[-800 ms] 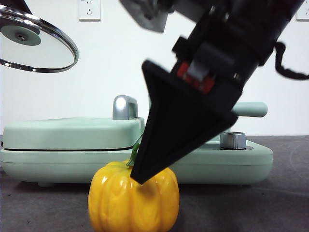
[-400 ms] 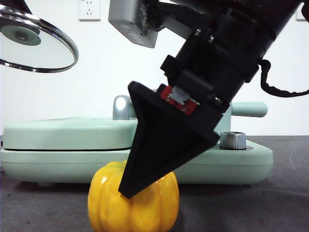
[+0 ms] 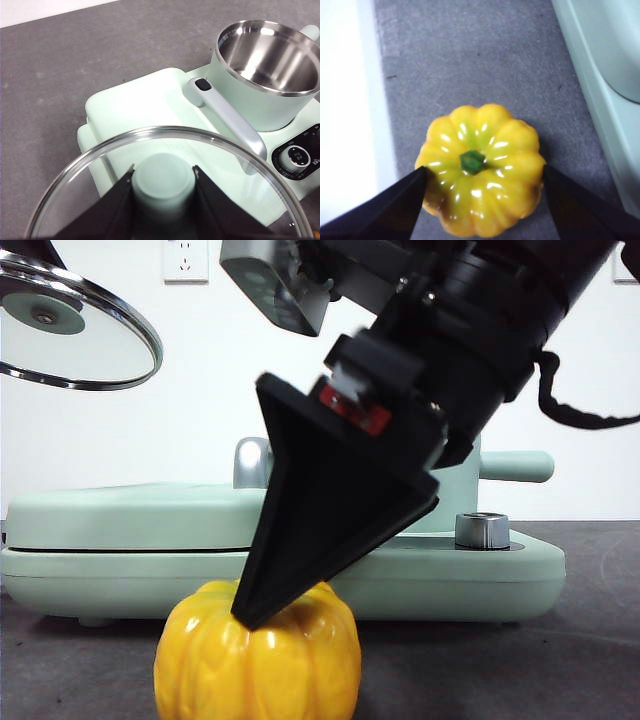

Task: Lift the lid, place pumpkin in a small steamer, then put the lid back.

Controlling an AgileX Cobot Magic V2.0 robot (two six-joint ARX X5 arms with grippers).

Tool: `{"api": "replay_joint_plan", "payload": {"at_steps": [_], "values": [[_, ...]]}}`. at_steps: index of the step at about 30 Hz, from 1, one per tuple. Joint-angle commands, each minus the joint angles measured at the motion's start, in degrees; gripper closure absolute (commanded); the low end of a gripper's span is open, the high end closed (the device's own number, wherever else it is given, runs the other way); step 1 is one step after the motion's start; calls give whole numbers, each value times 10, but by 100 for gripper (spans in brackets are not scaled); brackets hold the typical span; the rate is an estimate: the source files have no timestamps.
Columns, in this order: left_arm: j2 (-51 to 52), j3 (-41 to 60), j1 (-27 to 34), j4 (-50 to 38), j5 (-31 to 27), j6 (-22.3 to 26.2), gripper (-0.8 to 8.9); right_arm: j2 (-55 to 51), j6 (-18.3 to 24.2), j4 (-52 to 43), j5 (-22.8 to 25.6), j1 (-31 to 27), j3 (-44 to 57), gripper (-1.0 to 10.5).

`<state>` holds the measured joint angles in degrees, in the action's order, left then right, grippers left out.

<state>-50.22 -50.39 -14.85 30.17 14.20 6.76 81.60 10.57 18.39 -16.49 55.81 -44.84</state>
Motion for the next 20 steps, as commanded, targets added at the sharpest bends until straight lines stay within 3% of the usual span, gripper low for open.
{"api": "replay_joint_plan", "payload": {"at_steps": [1,9,13,20], "values": [[-1,-7,-1,-19,2,-2,796,-4,-28,24,0,6,-21,605],[-1,-7,-1,-19,2,-1,796,-32,-40,74,-1,6,-77,588],[-1,-7,-1,-19,2,0,796,-25,-14,76,0,11,-77,442],[-1,-7,-1,-21,2,0,796,-1,42,73,8,38,-77,433]]}}
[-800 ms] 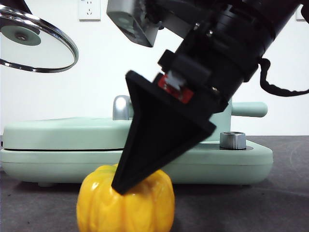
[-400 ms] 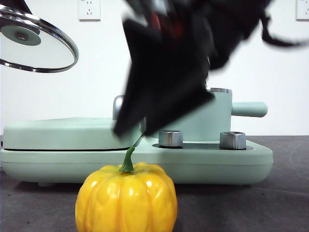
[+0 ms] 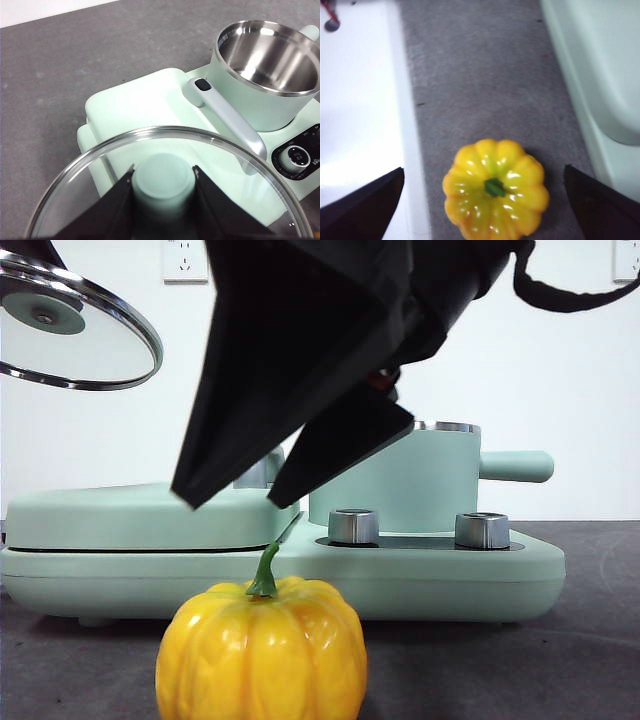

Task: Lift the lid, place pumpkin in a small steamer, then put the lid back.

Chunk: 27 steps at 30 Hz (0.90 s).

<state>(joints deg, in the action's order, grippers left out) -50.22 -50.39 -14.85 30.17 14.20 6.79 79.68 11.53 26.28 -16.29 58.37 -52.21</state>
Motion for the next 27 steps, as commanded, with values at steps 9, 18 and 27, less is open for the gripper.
{"api": "replay_joint_plan", "payload": {"at_steps": [9,18,27], "values": [[-1,-7,-1,-31,2,0,796,81,44,-12,48,21,-3,434],[-1,-7,-1,-31,2,0,796,104,37,3,47,21,-3,624],[-1,-7,-1,-31,1,0,796,43,-34,80,43,-1,-4,627]]}}
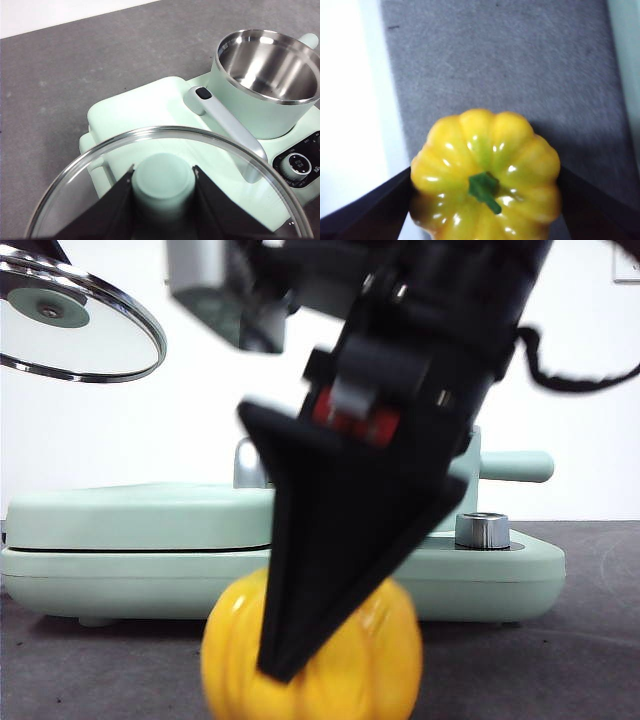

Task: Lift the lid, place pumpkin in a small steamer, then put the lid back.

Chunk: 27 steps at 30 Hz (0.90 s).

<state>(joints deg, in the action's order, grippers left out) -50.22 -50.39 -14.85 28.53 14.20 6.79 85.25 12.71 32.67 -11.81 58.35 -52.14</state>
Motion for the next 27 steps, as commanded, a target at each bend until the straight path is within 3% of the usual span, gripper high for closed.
{"api": "replay_joint_plan", "payload": {"at_steps": [1,8,17,23,27], "values": [[-1,-7,-1,-15,1,0,796,-22,-60,30,-2,-6,-5,627],[-1,-7,-1,-15,1,0,796,-103,-141,187,0,-52,-50,627],[-8,-7,-1,-16,1,0,796,-149,-162,409,23,-143,-220,628],[-12,-7,-1,-33,-8,-7,796,-145,-150,429,94,-184,-348,628],[-16,-7,-1,-41,-8,-7,796,-119,-148,416,116,-212,-424,627]]}}
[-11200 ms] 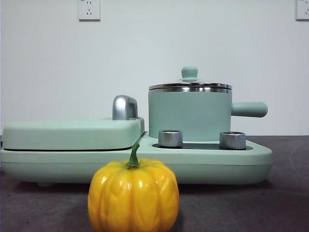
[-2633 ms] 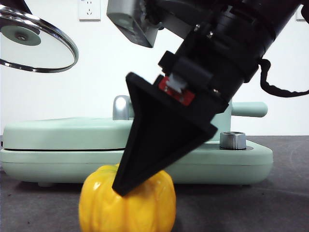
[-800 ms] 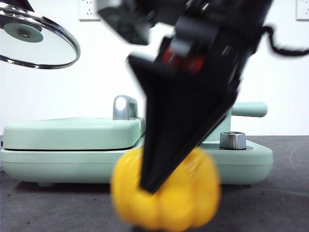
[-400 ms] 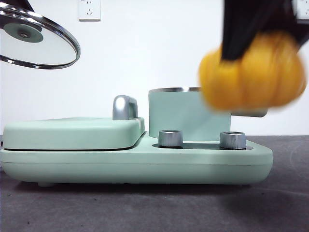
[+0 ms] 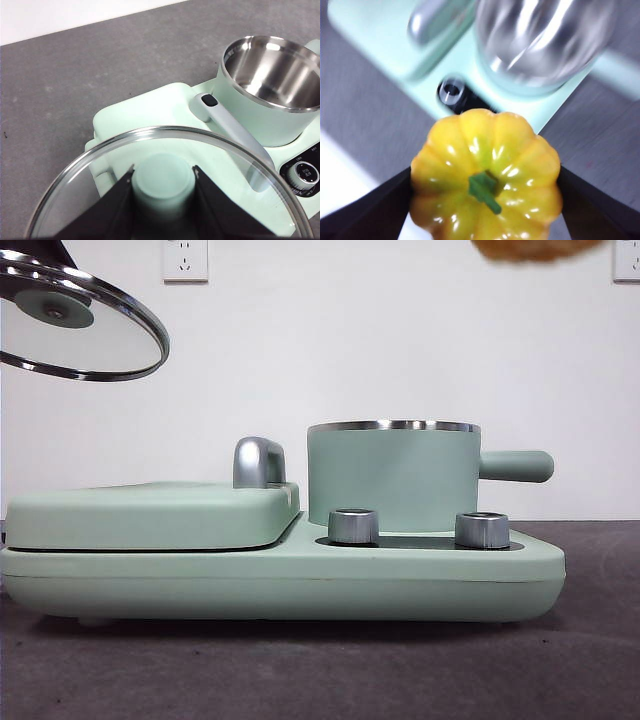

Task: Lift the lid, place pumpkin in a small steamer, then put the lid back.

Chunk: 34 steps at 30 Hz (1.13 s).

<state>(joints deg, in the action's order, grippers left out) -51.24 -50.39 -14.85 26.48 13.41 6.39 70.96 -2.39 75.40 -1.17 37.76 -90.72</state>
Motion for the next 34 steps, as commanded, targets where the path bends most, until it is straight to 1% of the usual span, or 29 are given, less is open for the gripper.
{"api": "replay_joint_plan", "payload": {"at_steps": [1,8,12,17,21,25,30,34], "values": [[-6,-7,-1,-21,0,-3,796,33,3,-21,17,-13,-55,627],[-7,-7,-1,-21,0,-3,796,122,33,-98,19,-34,-142,627],[-7,-7,-1,-21,0,-3,796,182,35,-125,19,-42,-170,627],[-8,-7,-1,-21,0,-3,796,245,40,-167,19,-49,-175,627],[-8,-7,-1,-21,1,-13,797,292,42,-182,21,-58,-175,627],[-8,-7,-2,-21,1,-14,797,334,48,-198,21,-66,-175,627],[-8,-7,-2,-21,1,-13,797,372,58,-210,11,-75,-175,627],[-8,-7,-2,-21,1,-13,797,395,59,-199,8,-76,-175,627]]}}
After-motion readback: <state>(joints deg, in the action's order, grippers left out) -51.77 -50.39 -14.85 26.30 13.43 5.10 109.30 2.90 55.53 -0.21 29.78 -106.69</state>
